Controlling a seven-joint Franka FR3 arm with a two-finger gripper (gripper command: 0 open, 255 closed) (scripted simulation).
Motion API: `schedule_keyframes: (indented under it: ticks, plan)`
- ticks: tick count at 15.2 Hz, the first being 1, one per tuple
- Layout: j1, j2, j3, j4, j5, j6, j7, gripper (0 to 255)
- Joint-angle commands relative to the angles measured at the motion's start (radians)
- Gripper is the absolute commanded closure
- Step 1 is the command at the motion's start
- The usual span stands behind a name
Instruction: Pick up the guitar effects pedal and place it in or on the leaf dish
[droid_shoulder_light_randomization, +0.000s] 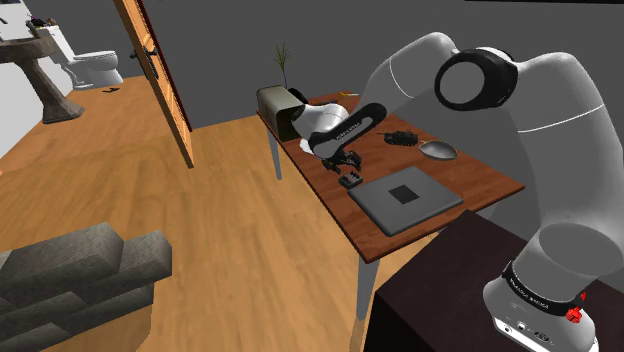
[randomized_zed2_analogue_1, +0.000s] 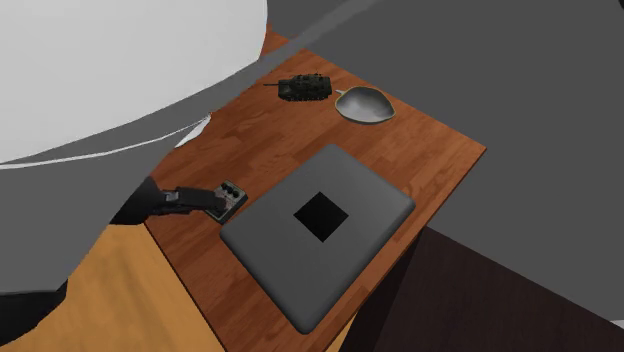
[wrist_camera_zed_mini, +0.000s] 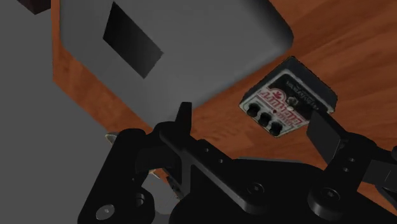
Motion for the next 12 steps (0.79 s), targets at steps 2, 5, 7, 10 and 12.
schedule_keyframes:
  ticks: [2, 5, 7, 10, 12]
  plan:
    - [0.021, 0.125, -0.044, 0.160, -0.012, -0.049, 0.041, 0]
    - [0.042, 0.276, -0.087, 0.373, -0.011, -0.116, 0.060, 0]
    - [0.053, 0.376, -0.112, 0.523, -0.007, -0.165, 0.060, 0]
    - [0.039, 0.374, -0.115, 0.487, -0.013, -0.131, 0.070, 0]
    - [0.030, 0.374, -0.118, 0.465, -0.018, -0.108, 0.076, 0]
